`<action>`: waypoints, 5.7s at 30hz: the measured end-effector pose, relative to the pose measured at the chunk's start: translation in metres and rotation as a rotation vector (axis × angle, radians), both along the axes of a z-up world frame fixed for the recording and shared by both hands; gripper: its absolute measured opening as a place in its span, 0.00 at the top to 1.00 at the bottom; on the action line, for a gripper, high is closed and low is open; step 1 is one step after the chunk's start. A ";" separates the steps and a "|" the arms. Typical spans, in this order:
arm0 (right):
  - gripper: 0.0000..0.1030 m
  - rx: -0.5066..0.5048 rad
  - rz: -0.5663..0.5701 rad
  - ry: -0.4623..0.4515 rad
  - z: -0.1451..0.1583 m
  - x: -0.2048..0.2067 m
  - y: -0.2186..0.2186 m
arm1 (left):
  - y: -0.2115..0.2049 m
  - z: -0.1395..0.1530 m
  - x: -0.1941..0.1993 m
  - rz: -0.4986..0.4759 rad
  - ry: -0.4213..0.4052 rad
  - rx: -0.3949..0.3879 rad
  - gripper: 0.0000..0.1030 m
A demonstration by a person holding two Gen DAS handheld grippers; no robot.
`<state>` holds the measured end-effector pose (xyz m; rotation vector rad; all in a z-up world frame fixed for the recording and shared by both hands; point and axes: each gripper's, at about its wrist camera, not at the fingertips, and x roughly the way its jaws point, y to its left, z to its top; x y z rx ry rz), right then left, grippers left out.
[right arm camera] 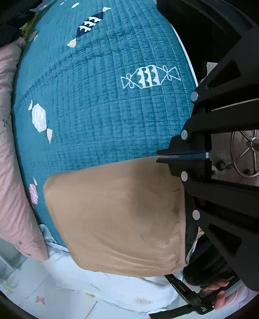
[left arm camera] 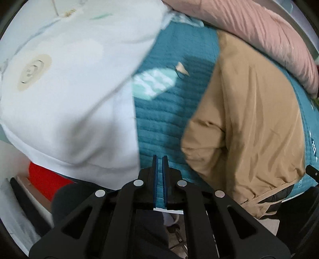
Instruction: Fold large clothes
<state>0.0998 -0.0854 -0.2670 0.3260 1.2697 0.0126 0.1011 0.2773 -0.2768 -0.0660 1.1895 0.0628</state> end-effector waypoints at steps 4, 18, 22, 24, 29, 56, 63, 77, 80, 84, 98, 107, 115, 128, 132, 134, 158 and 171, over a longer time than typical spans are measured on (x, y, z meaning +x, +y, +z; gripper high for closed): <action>0.61 0.031 -0.008 -0.036 0.011 0.005 -0.005 | 0.006 0.026 0.001 -0.004 -0.097 -0.094 0.35; 0.09 0.231 0.006 -0.080 0.023 0.051 -0.018 | -0.031 0.026 0.089 -0.181 -0.053 -0.435 0.14; 0.08 0.268 0.063 -0.037 0.007 0.073 -0.011 | -0.025 -0.007 0.122 -0.159 0.068 -0.589 0.14; 0.08 0.321 0.074 0.004 -0.006 0.085 -0.010 | -0.021 -0.023 0.137 -0.162 0.116 -0.681 0.14; 0.08 0.471 0.104 0.117 -0.044 0.111 -0.012 | -0.015 -0.067 0.163 -0.163 0.278 -0.887 0.14; 0.50 0.612 0.158 -0.017 0.002 0.107 -0.011 | -0.104 0.004 0.131 -0.362 0.143 -0.721 0.55; 0.51 0.570 0.161 -0.095 0.045 0.088 -0.049 | -0.158 0.041 0.113 -0.413 0.095 -0.708 0.55; 0.51 0.464 0.089 -0.207 0.104 0.049 -0.188 | -0.313 0.073 0.082 -0.526 0.064 -0.702 0.55; 0.51 0.440 0.082 -0.226 0.113 0.039 -0.224 | -0.353 0.075 0.072 -0.575 0.049 -0.676 0.55; 0.51 0.413 0.055 -0.232 0.119 0.030 -0.271 | -0.419 0.077 0.066 -0.631 0.058 -0.641 0.55; 0.51 0.323 -0.033 -0.198 0.121 0.044 -0.470 | -0.618 0.051 0.071 -0.708 0.150 -0.740 0.55; 0.51 0.196 -0.058 -0.090 0.062 0.078 -0.567 | -0.689 -0.039 0.087 -0.614 0.233 -0.827 0.55; 0.30 0.164 -0.169 0.036 -0.013 0.073 -0.599 | -0.692 -0.080 0.077 -0.700 0.216 -0.688 0.55; 0.40 -0.167 -0.422 0.042 0.047 0.028 -0.629 | -0.655 -0.037 0.105 -0.665 0.106 -0.388 0.48; 0.63 -0.083 -0.434 -0.099 0.085 0.012 -0.617 | -0.647 -0.002 0.106 -0.636 0.047 -0.436 0.48; 0.74 -0.039 -0.402 -0.140 0.095 0.022 -0.607 | -0.647 0.017 0.108 -0.633 0.013 -0.485 0.48; 0.86 0.069 -0.486 -0.070 0.035 0.100 -0.628 | -0.672 -0.026 0.178 -0.501 0.095 -0.423 0.97; 0.85 0.233 -0.300 -0.095 0.034 0.039 -0.550 | -0.712 -0.015 0.072 -0.701 0.192 -0.556 0.97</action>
